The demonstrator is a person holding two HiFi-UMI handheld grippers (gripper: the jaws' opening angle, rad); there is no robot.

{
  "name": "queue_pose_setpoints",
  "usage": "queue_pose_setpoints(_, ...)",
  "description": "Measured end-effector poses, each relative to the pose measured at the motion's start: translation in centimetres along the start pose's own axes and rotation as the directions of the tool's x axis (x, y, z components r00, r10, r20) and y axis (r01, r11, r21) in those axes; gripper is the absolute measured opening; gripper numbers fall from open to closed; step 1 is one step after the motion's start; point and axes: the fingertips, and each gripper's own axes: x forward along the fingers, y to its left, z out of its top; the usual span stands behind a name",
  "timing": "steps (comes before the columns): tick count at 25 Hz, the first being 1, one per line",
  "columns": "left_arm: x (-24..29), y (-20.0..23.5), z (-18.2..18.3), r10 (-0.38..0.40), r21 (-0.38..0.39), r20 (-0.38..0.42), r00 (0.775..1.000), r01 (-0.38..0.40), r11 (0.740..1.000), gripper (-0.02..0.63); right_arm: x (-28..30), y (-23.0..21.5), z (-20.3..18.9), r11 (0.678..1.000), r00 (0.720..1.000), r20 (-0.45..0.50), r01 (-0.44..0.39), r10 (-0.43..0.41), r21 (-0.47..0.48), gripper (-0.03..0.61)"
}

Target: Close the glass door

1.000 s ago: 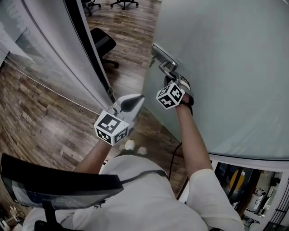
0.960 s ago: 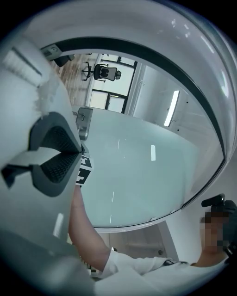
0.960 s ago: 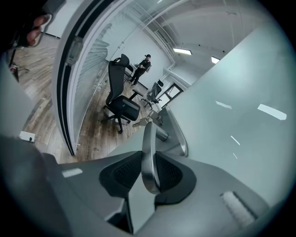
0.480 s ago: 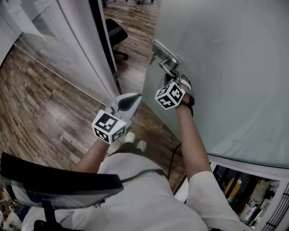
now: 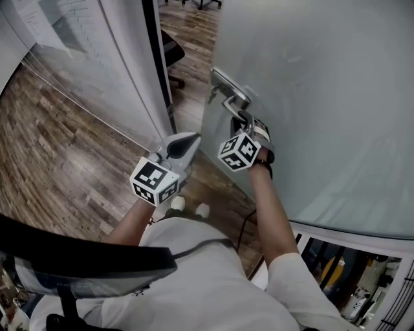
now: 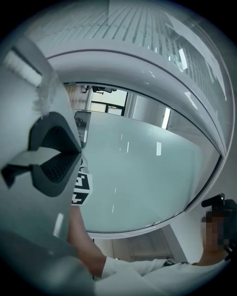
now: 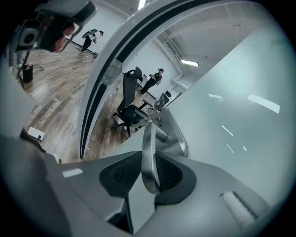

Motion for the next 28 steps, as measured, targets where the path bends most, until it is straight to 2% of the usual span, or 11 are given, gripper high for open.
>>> queue_pose_setpoints(11,-2.3,2.2,-0.5,-0.001,-0.016,-0.009,1.000,0.001,1.000,0.002,-2.3,2.6,1.4,1.000,1.000,0.028,-0.003,0.004,-0.018,0.097)
queue_pose_setpoints(28,-4.0,3.0,-0.1,-0.007,-0.014,-0.005,1.000,0.007,1.000,0.002,-6.4,5.8,2.5,0.998,0.993,0.103,0.053,-0.051,-0.022,0.106)
